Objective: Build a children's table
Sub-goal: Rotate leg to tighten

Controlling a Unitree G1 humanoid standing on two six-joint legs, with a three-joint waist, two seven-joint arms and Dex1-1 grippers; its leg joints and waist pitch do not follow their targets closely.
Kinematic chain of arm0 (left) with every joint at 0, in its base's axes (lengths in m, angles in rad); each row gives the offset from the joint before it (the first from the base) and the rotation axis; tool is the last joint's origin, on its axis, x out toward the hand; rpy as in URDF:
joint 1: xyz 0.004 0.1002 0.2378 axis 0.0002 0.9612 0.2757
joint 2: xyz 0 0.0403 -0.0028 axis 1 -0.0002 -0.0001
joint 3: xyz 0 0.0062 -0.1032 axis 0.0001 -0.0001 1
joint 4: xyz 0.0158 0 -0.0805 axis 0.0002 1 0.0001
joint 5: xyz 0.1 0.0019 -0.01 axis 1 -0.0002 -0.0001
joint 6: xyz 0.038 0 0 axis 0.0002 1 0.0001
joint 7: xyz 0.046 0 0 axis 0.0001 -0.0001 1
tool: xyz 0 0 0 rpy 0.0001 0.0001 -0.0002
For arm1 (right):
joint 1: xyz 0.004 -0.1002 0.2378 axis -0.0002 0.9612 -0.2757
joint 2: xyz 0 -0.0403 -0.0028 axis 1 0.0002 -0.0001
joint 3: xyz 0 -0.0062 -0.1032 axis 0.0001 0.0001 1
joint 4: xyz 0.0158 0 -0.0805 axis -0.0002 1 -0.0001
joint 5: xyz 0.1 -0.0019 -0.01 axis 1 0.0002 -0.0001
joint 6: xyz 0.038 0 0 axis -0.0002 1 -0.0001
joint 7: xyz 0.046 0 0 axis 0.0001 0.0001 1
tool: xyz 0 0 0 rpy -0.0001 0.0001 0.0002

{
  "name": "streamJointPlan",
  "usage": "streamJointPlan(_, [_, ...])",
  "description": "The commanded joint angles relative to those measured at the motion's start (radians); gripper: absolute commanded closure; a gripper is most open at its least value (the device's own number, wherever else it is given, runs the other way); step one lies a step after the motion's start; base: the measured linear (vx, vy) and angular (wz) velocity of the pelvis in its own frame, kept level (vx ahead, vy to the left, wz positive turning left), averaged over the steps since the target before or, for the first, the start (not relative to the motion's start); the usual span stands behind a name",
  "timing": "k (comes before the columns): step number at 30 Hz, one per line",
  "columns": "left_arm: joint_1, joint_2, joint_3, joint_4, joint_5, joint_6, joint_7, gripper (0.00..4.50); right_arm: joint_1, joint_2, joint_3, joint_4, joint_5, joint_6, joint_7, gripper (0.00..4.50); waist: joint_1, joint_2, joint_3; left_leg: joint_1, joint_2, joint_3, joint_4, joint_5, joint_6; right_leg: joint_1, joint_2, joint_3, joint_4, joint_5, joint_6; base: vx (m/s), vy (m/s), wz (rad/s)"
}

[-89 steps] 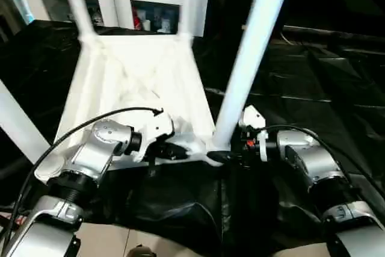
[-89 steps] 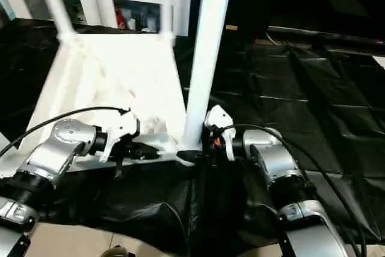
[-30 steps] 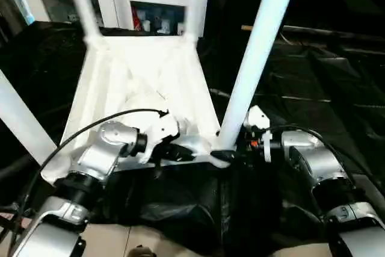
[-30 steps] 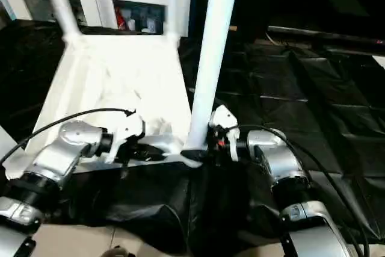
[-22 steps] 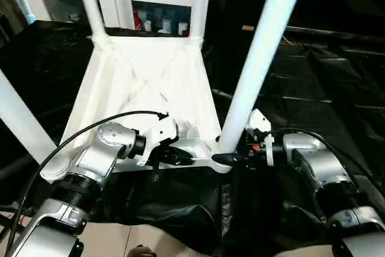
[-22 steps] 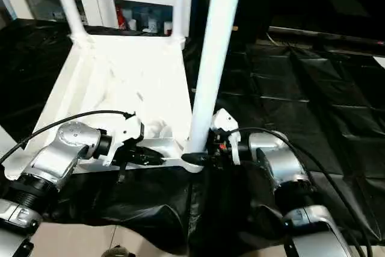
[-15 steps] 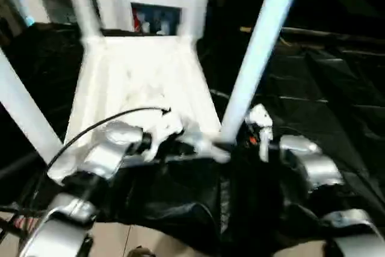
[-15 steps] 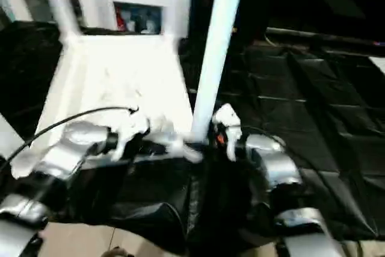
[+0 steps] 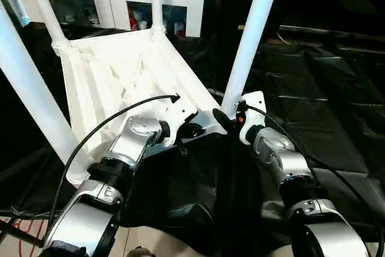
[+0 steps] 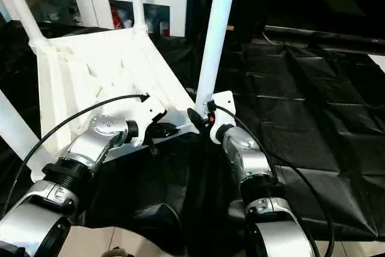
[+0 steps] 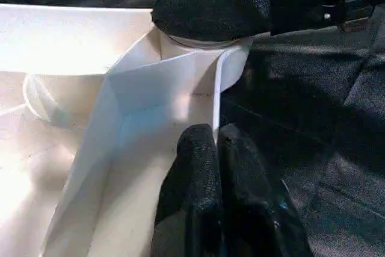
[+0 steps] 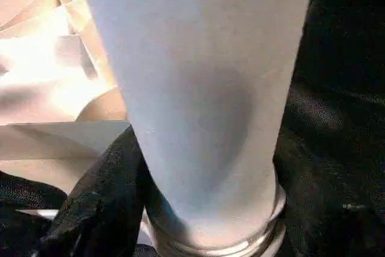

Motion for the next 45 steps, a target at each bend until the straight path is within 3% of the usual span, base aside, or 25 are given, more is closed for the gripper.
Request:
streamJointPlan(1, [-0.023,-0.046,0.0,-0.046,-0.044,-0.055,-0.018,4.5,0.007,0.053,0.106,0.004,-0.001,0.016,0.158,1.08,-0.002,-0.002,-0.068,0.001,0.029,-0.004,-0.065,-0.156,0.041,0.06,-0.084,0.065,-0.073,-0.303,-0.13,0.0,0.0,0.0])
streamJointPlan(4, [-0.006,-0.025,-0.008,-0.066,-0.054,-0.065,-0.065,4.5,0.013,0.007,0.129,-0.015,-0.012,0.012,0.235,0.81,-0.002,0.0,-0.068,0.002,0.031,-0.004,-0.065,-0.154,0.042,0.06,-0.084,0.065,-0.072,-0.288,-0.135,0.0,0.0,0.0])
streamJointPlan(9, [0.029,0.019,-0.019,-0.112,-0.076,-0.086,-0.166,4.5,0.049,-0.116,0.193,-0.103,0.002,0.005,0.485,0.81,0.003,-0.003,-0.068,-0.002,0.03,-0.002,-0.062,-0.146,0.07,0.064,-0.083,0.065,-0.071,-0.274,-0.138,0.0,0.0,0.0])
streamJointPlan(12, [0.053,0.06,-0.04,-0.15,-0.085,-0.077,-0.25,4.5,0.064,-0.193,0.217,-0.142,0.013,0.013,0.622,0.81,0.004,-0.003,-0.067,-0.001,0.033,-0.004,-0.063,-0.154,0.07,0.064,-0.083,0.064,-0.071,-0.293,-0.139,0.0,0.0,0.0])
streamJointPlan(16, [0.078,0.107,-0.062,-0.184,-0.085,-0.068,-0.338,4.5,0.08,-0.248,0.236,-0.171,0.017,0.024,0.733,0.81,0.006,-0.004,-0.066,0.0,0.034,-0.002,-0.062,-0.166,0.068,0.06,-0.082,0.064,-0.073,-0.313,-0.144,0.0,0.0,0.0])
streamJointPlan(21, [0.111,0.161,-0.084,-0.225,-0.079,-0.058,-0.419,4.5,0.093,-0.29,0.25,-0.194,0.026,0.038,0.815,0.81,0.01,-0.002,-0.067,0.0,0.038,-0.002,-0.061,-0.154,0.071,0.059,-0.081,0.064,-0.066,-0.272,-0.165,0.0,0.0,0.0])
streamJointPlan(29, [0.134,0.184,-0.084,-0.259,-0.087,-0.047,-0.438,4.5,0.102,-0.296,0.264,-0.216,0.039,0.081,0.862,1.53,0.012,-0.004,-0.065,0.002,0.036,-0.003,-0.062,-0.177,0.055,0.058,-0.081,0.063,-0.073,-0.332,-0.144,0.0,0.0,0.0])
streamJointPlan(35, [0.114,0.15,-0.053,-0.225,-0.073,-0.04,-0.338,4.5,0.114,-0.265,0.249,-0.215,0.036,0.071,0.792,1.79,0.014,-0.004,-0.066,0.003,0.035,-0.003,-0.061,-0.165,0.055,0.057,-0.081,0.063,-0.07,-0.31,-0.148,0.0,0.0,0.0])
streamJointPlan(37, [0.094,0.114,-0.025,-0.198,-0.077,-0.025,-0.263,4.5,0.101,-0.212,0.216,-0.166,0.014,0.072,0.646,1.81,0.008,-0.006,-0.059,0.004,0.031,-0.004,-0.064,-0.195,0.04,0.053,-0.082,0.06,-0.084,-0.402,-0.12,0.0,0.0,0.0])
streamJointPlan(40, [0.067,0.071,-0.006,-0.162,-0.069,-0.011,-0.172,4.5,0.084,-0.142,0.172,-0.108,0.002,0.071,0.475,1.83,-0.005,-0.007,-0.06,0.007,0.024,-0.009,-0.063,-0.222,0.017,0.052,-0.086,0.053,-0.099,-0.519,-0.074,0.0,0.0,0.0])
streamJointPlan(42, [0.045,0.033,0.003,-0.133,-0.063,-0.002,-0.104,4.5,0.074,-0.09,0.145,-0.078,0.004,0.078,0.368,1.83,-0.009,-0.008,-0.061,0.006,0.024,-0.009,-0.061,-0.224,0.02,0.05,-0.086,0.053,-0.103,-0.532,-0.057,0.0,0.0,0.0])
streamJointPlan(44, [0.015,-0.023,0.014,-0.094,-0.054,0.009,-0.009,4.5,0.047,-0.014,0.095,-0.027,0.013,0.092,0.193,1.83,-0.014,-0.007,-0.062,0.007,0.024,-0.009,-0.062,-0.215,0.022,0.047,-0.085,0.054,-0.103,-0.52,-0.059,0.0,0.0,0.0])
streamJointPlan(45, [0.015,-0.023,0.014,-0.094,-0.054,0.009,-0.009,4.5,0.047,-0.014,0.095,-0.027,0.013,0.092,0.193,1.83,-0.014,-0.007,-0.062,0.007,0.024,-0.009,-0.062,-0.215,0.022,0.047,-0.085,0.054,-0.103,-0.52,-0.059,0.0,0.0,0.0])
